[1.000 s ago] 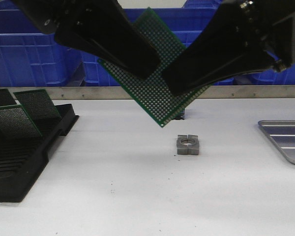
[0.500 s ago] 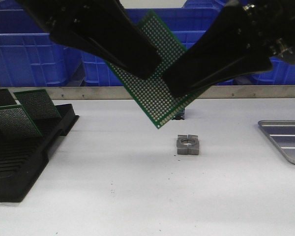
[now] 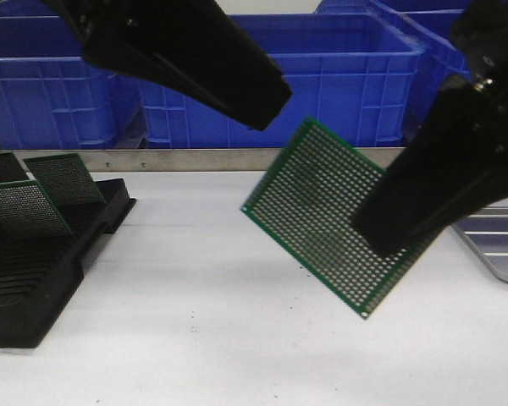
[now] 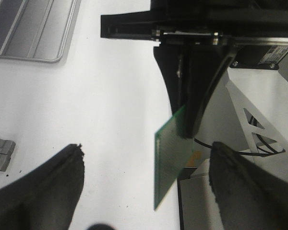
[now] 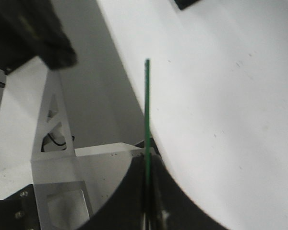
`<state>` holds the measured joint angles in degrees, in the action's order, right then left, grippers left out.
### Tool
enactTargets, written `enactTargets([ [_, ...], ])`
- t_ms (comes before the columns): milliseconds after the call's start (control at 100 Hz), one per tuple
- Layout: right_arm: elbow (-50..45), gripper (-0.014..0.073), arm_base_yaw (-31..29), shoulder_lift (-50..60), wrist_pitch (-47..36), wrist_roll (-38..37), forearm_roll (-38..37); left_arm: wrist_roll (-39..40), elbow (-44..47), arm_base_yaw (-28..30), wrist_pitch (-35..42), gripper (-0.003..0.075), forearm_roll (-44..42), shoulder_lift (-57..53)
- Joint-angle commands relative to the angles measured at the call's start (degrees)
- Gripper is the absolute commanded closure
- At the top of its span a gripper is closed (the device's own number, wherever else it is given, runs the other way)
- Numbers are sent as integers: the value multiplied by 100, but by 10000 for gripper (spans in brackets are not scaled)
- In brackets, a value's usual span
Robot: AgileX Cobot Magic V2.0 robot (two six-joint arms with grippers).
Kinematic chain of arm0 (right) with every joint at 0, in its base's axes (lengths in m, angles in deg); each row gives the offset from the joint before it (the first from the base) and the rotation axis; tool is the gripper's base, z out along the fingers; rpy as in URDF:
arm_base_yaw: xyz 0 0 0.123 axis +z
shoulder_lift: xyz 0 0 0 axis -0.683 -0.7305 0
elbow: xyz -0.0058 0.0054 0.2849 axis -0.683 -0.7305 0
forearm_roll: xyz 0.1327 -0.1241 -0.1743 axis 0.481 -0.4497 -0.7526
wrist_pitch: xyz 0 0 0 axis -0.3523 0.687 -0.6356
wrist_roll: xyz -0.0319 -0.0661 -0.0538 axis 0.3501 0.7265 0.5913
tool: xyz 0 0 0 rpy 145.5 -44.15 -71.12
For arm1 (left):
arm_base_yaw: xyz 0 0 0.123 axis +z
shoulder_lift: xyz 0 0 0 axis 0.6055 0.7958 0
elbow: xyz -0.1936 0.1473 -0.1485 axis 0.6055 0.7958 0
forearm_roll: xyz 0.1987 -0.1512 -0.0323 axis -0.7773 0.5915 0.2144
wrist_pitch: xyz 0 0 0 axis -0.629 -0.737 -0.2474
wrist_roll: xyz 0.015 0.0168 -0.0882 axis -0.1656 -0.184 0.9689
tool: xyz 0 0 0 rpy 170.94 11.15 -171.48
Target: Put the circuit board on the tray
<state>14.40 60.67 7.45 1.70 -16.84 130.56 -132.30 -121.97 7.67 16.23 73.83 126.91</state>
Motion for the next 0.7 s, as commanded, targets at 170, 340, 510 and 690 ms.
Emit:
enactTargets([
  [170,164,661,-840,64,-566,-491,-186,59,-179,-43,-16,214,412,-222],
  [340,164,661,-1545,-122,-1297,-505,-186,59,-179,-43,-16,214,412,-222],
  [510,164,661,-2073,-480,-2354,-521,-186,59,-179,-43,-16,216,509,-222],
  [690,164,661,-2232,-942,-3473,-521,-170,59,-179,-43,-16,216,521,-222],
])
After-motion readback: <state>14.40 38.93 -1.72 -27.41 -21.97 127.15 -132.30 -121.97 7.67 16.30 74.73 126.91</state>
